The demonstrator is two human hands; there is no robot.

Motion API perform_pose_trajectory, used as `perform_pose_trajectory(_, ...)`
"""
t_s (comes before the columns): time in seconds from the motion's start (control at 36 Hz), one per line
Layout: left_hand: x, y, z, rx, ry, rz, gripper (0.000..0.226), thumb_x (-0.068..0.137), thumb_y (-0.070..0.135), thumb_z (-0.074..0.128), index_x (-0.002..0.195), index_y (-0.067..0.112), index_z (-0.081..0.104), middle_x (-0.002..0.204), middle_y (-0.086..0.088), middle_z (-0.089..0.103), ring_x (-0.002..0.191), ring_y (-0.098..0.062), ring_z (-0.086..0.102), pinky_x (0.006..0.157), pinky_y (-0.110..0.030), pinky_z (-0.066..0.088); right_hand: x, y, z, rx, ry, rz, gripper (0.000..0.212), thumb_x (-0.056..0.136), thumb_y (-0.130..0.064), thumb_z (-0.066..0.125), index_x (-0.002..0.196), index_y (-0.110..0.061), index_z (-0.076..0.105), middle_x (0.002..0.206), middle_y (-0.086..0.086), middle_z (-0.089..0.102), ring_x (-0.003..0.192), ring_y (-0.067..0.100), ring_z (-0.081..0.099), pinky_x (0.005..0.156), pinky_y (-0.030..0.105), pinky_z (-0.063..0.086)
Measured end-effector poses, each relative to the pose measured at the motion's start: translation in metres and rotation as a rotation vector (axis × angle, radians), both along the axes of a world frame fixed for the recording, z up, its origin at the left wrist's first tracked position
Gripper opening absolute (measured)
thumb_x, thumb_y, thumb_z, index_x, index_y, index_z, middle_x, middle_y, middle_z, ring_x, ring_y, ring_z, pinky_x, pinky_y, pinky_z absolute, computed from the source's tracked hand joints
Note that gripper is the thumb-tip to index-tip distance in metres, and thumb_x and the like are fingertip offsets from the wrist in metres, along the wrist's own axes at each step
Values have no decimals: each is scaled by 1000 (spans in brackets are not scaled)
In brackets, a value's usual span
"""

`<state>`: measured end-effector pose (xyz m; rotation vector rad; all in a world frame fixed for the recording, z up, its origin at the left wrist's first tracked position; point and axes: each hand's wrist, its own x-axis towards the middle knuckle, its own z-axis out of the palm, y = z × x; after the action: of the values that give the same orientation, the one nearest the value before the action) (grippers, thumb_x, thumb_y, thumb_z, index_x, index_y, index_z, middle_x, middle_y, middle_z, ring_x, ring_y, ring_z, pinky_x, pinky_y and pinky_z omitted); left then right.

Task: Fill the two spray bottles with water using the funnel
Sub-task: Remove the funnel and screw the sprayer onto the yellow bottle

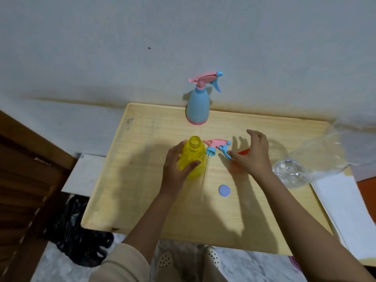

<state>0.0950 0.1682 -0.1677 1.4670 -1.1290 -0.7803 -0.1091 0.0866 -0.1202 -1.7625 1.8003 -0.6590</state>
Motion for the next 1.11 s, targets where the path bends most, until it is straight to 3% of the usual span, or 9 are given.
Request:
perform_pose_trajectory(0.08,0,1,1,7,-1,-4,60,72,36,75,125,39,47,123,19,49,115,3,50,95,-13,42,22,-3,4,-77,-37,105,48,76,-13,73,119,-1,55,121,17,50,114,27,49,83,17,30)
perform_pose_trajectory(0.17,2,2,2,-1,-47,-22,63,72,40,75,129,34,47,122,14,50,114,0,50,96,-16,43,46,-8,-4,56,28,206,25,80,-14,67,100,1,62,103,19,58,99,30,54,69,20,26)
perform_pose_trajectory(0.39,20,3,-1,-17,-152,-43,64,74,34,77,129,37,44,118,24,48,110,5,50,94,-20,46,79,-10,-42,208,98,2,44,90,-33,57,106,7,54,108,25,56,97,35,55,69,29,33)
perform_pose_trajectory(0.53,29,5,0,-23,-149,-49,62,73,36,74,125,45,42,119,25,48,111,5,50,92,-15,44,84,-15,-47,230,21,-87,38,88,-29,57,100,6,57,100,22,59,91,33,57,63,25,33)
perform_pose_trajectory(0.58,33,4,0,-17,-149,-63,61,73,38,74,126,43,43,118,24,48,110,2,51,92,-17,45,83,-14,-42,193,-78,-112,29,87,-26,60,86,3,59,81,14,57,76,27,53,49,16,29)
perform_pose_trajectory(0.67,37,4,0,-19,-153,-83,63,70,48,73,126,42,44,115,22,48,107,0,52,90,-18,46,82,-11,-27,76,-244,-144,30,86,-28,63,71,-5,51,62,3,46,60,17,41,50,10,35)
perform_pose_trajectory(0.81,37,3,1,-31,-129,-102,59,68,54,69,121,50,44,111,16,50,106,-5,54,92,-26,47,83,-12,20,-84,-582,-220,11,82,-20,65,81,-11,58,72,3,54,66,13,47,56,7,36)
perform_pose_trajectory(0.97,37,3,5,-15,-124,-105,63,61,75,62,118,55,42,107,20,48,105,-12,55,95,-31,46,92,-7,86,-321,-979,-198,15,80,-26,63,82,-12,58,73,7,59,70,16,54,70,26,45)
perform_pose_trajectory(1.11,36,1,7,18,-134,-106,61,63,60,63,120,49,42,105,17,47,107,-18,55,95,-35,46,99,0,121,-444,-1115,-182,34,72,-34,66,90,-7,57,81,12,58,75,20,52,74,31,48)
